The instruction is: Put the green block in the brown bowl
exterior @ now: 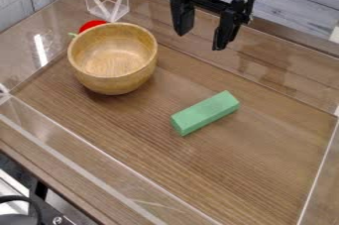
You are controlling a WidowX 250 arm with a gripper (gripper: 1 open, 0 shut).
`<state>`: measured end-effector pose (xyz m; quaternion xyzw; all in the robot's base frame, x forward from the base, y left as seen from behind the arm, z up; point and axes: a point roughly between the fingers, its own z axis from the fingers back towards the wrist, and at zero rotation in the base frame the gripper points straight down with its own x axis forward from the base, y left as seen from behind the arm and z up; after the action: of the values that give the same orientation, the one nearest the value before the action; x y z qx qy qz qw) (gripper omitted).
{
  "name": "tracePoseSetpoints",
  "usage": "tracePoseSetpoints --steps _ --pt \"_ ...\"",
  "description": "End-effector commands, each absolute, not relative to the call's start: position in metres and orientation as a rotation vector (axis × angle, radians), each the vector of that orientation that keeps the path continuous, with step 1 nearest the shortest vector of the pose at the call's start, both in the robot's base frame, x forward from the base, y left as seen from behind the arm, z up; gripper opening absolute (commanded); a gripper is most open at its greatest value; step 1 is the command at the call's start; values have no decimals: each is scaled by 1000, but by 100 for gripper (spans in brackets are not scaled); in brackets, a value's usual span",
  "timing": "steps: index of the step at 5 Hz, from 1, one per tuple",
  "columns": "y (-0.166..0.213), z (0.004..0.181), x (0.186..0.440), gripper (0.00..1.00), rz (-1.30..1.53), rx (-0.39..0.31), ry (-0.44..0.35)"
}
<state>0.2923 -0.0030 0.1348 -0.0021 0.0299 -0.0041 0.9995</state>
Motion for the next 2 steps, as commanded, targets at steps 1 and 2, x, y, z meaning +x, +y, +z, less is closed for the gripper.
tracePoseSetpoints --steps 1,2 --pt "-5 120 288 100 -63 -15 85" --pt "-11 95 279 100 -173 -29 98"
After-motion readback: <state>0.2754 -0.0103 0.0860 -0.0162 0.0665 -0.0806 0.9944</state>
